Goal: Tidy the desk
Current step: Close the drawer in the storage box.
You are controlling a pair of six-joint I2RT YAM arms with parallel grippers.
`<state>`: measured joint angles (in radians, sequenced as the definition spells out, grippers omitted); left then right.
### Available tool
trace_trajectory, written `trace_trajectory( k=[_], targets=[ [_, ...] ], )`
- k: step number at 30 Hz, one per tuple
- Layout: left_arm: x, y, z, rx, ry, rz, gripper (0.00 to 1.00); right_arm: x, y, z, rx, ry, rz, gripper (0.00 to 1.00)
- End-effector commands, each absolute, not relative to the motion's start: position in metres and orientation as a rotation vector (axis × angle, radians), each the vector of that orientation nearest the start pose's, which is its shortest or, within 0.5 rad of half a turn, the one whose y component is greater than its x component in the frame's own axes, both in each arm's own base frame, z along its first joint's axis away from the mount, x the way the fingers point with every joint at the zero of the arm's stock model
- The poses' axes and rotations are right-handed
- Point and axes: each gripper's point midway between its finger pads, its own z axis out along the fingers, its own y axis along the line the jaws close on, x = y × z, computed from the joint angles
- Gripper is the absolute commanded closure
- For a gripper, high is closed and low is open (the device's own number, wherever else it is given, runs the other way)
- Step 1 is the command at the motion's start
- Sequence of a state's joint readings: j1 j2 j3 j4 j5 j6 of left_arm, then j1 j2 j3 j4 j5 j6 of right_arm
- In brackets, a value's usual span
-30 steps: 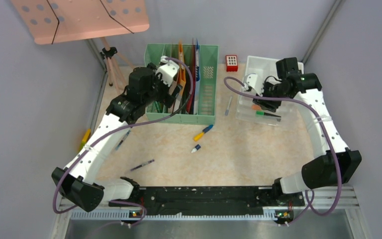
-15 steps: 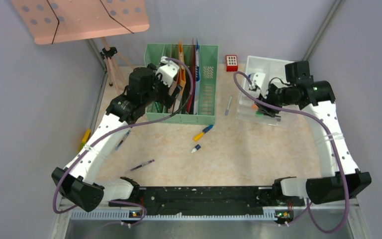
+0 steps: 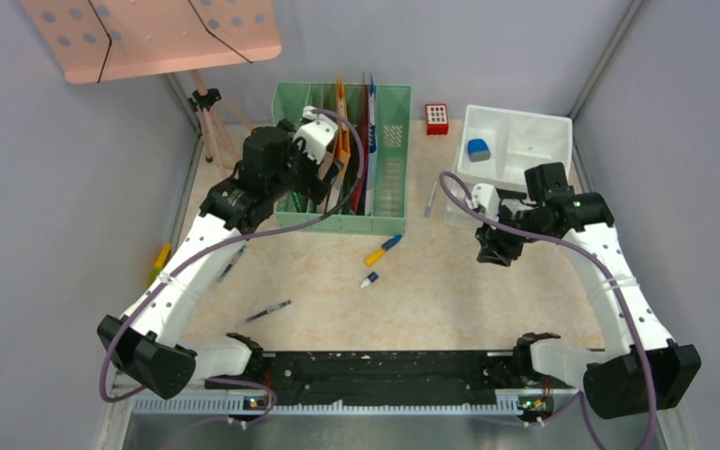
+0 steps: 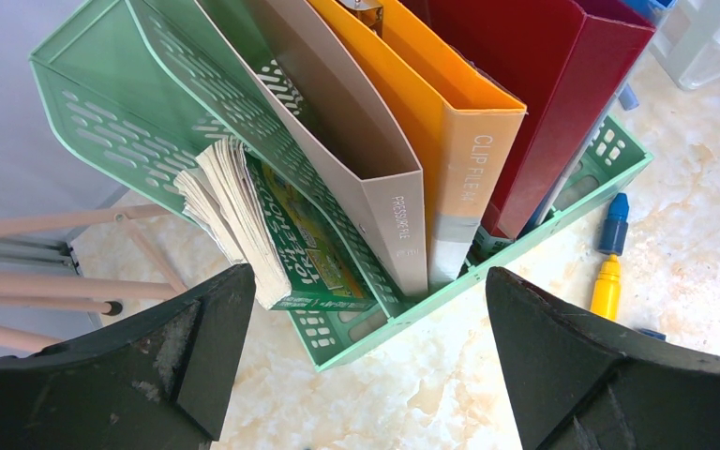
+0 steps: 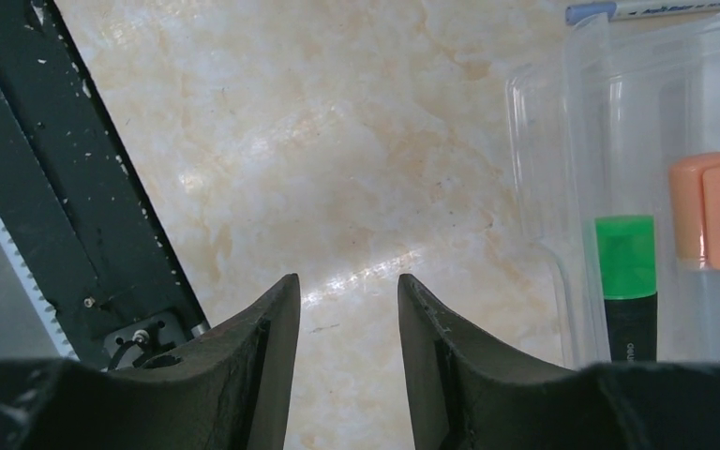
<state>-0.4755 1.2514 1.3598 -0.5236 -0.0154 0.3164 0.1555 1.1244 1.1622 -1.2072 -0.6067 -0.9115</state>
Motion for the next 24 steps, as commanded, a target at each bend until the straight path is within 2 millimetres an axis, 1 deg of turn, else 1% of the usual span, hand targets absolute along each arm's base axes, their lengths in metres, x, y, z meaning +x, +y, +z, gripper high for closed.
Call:
trace_trajectory(
  k=[1, 8, 11, 17, 21, 24],
  targets=[
    [0.35, -0.162, 0.348, 0.714, 1.745, -0.103, 0.01, 0.223, 0.112, 0.194, -1.375, 2.034, 0.506, 0.58],
    [0.35, -0.162, 0.347, 0.716, 1.745, -0.102, 0.02, 0.255, 0.1, 0.185, -1.318, 2.083, 0.367, 0.58],
    [0.351, -0.162, 0.346, 0.718, 1.744, -0.099, 0.01, 0.264, 0.097, 0.184, -1.315, 2.086, 0.329, 0.58],
    [0.351, -0.162, 0.344, 0.72, 1.748, -0.097, 0.02, 0.287, 0.092, 0.193, -1.277, 2.046, 0.227, 0.58],
    [0.352, -0.163, 0.342, 0.72, 1.75, -0.097, 0.01, 0.3, 0.088, 0.194, -1.249, 2.034, 0.162, 0.58],
    [0.351, -0.162, 0.343, 0.721, 1.747, -0.098, 0.01, 0.307, 0.084, 0.195, -1.242, 2.029, 0.123, 0.58]
  ],
)
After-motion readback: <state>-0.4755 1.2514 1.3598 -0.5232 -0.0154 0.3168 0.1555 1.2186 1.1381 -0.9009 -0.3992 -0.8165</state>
